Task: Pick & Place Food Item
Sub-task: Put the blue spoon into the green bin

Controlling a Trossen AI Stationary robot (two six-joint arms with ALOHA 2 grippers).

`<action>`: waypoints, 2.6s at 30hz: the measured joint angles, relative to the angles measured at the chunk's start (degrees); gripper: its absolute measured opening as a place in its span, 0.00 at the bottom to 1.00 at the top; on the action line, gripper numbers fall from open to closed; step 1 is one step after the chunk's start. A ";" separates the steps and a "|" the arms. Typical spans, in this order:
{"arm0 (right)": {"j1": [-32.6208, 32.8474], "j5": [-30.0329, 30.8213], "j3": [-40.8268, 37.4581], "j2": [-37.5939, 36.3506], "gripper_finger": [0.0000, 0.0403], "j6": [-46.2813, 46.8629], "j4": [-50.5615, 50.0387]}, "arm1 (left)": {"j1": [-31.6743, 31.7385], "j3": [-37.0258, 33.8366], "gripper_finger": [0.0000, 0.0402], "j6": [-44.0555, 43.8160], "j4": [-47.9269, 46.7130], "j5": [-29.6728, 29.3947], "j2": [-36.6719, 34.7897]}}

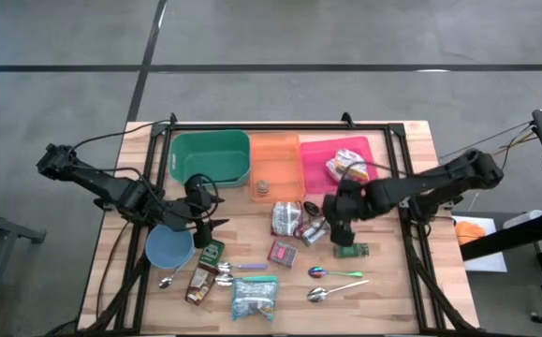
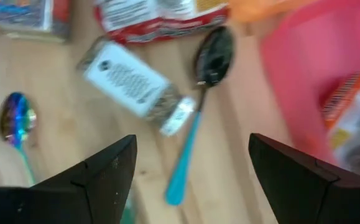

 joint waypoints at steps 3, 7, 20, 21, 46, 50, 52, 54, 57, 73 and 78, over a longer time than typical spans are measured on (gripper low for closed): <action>3.35 -0.04 0.00 2.16 0.76 1.02 0.85 | 0.00 -0.02 0.69 0.01 0.00 0.02 0.00; 6.51 -0.96 -0.01 5.01 0.76 3.41 0.69 | 0.00 -0.02 0.69 0.06 -0.02 0.02 0.00; 10.97 -6.02 -0.02 9.38 0.76 9.63 1.52 | 0.00 -0.79 0.69 0.44 -0.24 0.90 0.00; 11.17 -6.02 -0.06 9.64 0.76 10.18 2.62 | 0.00 -0.79 0.69 0.42 -0.24 0.90 0.00; 19.67 -6.02 6.34 25.34 0.76 9.60 12.49 | 0.02 -0.79 0.69 -0.04 -0.18 0.98 0.00; 19.67 -5.87 5.90 24.93 0.76 9.63 12.22 | 0.02 -0.79 0.69 -0.04 -0.18 1.01 0.00; 19.67 -5.81 5.92 24.88 0.76 9.60 12.56 | 0.02 -0.79 0.69 -0.04 -0.20 1.13 0.00; 19.65 -5.81 5.91 25.04 0.76 9.59 12.49 | 0.00 -0.79 0.69 -0.05 -0.19 1.27 0.00; 19.65 -5.81 5.05 25.06 0.76 9.72 12.53 | 0.02 -0.79 0.69 -0.04 -0.19 1.29 0.00; 19.66 -4.95 1.07 25.07 0.58 10.07 17.14 | 0.00 -0.79 0.69 -0.04 -0.20 1.46 0.00; 19.67 -4.86 0.90 25.06 0.39 9.57 17.67 | 0.02 -0.79 0.69 -0.04 -0.20 1.44 0.00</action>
